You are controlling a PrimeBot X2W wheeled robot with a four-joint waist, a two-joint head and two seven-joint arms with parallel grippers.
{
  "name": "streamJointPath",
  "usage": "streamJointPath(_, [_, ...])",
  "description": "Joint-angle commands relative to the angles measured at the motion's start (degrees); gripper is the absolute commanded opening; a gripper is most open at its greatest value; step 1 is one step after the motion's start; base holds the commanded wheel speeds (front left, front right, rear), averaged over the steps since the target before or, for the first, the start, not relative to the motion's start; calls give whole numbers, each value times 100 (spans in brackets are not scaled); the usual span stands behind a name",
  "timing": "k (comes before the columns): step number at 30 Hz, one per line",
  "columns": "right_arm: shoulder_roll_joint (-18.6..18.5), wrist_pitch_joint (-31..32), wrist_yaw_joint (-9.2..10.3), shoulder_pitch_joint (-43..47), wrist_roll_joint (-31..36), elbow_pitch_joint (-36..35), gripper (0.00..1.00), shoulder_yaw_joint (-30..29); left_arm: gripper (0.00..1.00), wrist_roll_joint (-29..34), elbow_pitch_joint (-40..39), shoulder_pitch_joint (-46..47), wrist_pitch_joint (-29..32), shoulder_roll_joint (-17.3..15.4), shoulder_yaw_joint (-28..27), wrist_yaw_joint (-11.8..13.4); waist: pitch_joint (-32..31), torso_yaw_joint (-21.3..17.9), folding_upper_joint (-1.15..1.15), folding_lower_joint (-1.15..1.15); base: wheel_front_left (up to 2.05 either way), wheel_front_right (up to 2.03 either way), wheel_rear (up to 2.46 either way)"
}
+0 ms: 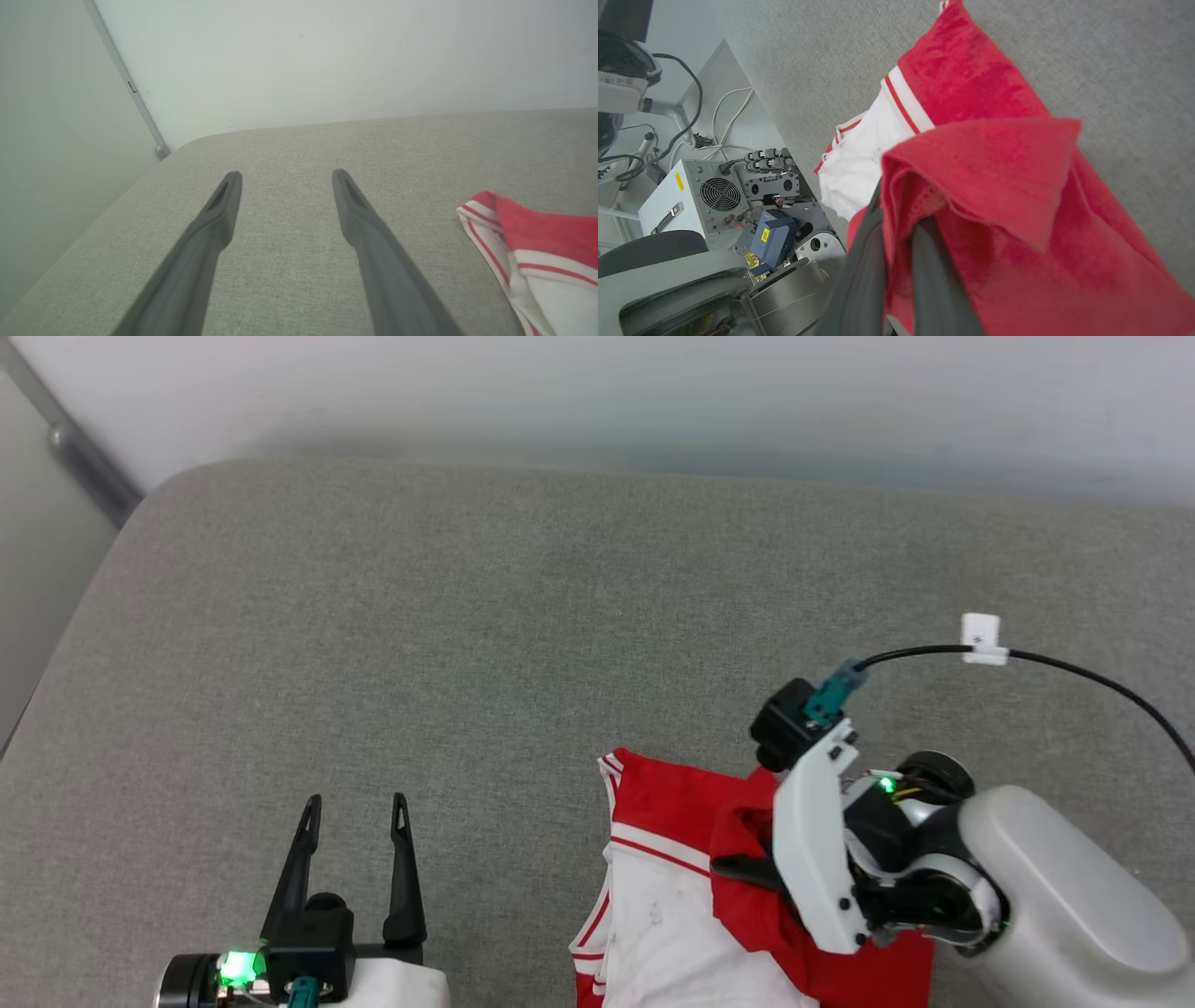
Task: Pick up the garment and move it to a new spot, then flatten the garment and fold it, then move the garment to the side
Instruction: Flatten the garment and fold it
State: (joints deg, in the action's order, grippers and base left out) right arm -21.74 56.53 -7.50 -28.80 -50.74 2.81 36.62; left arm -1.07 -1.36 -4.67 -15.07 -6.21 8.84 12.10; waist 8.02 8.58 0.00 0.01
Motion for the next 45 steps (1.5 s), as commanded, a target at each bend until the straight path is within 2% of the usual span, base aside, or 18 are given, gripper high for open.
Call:
streamJointPath(1, [63, -90, 2, -173, 74, 163, 0, 132, 100, 44, 8, 84, -12, 32, -15, -14, 73, 44, 0, -1, 0, 0, 0])
streamJointPath(10, [249, -666, 2, -676, 291, 1511, 0, 1344, 100, 35, 59, 273, -12, 90, -44, -88, 291, 116, 0, -1, 0, 0, 0])
streamJointPath(16, [212, -1279, 3, -853, 197, 1891, 1, 1836, 100, 68, 108, 243, -13, 87, -78, -124, 240, 94, 0, -1, 0, 0, 0])
streamJointPath(17, [191, -1426, 3, -911, 162, 1882, 37, 1858, 100, 70, 114, 222, -13, 78, -90, -122, 205, 78, 0, -1, 0, 0, 0])
streamJointPath(18, [165, -1575, 2, -975, 152, 1843, 82, 1879, 100, 78, 113, 197, -13, 67, -101, -120, 167, 57, 0, -1, 0, 0, 0])
streamJointPath(19, [135, -1723, 2, -1009, 113, 1783, 100, 1904, 100, 81, 116, 167, -13, 58, -111, -115, 123, 33, 0, -1, 0, 0, 0])
streamJointPath(24, [-190, -2655, 2, -1154, 36, 1335, 100, 1771, 100, 86, 103, 30, -13, 32, -146, -81, -118, -88, 0, -1, 0, 0, 0])
streamJointPath(28, [-490, -3937, 2, -1157, 460, 1063, 100, 1336, 100, 92, 100, -62, -13, 32, -164, -58, -266, -187, 0, -1, 0, 0, 0])
streamJointPath(31, [-578, -4815, 2, -937, 930, 1146, 100, 813, 100, 90, 84, -121, -13, 41, -155, -50, -363, -263, 0, -1, 0, 0, 0])
streamJointPath(39, [-283, -6609, 2, 69, 2280, 1464, 100, -1002, 100, 89, 57, -326, -13, 16, -185, -27, -539, -436, 0, -1, 0, 0, 0])
streamJointPath(45, [190, -7113, 3, 1032, 3155, 1363, 100, -2239, 100, 87, 56, -445, -13, -5, -206, -32, -651, -509, 0, -1, 0, 0, 0])
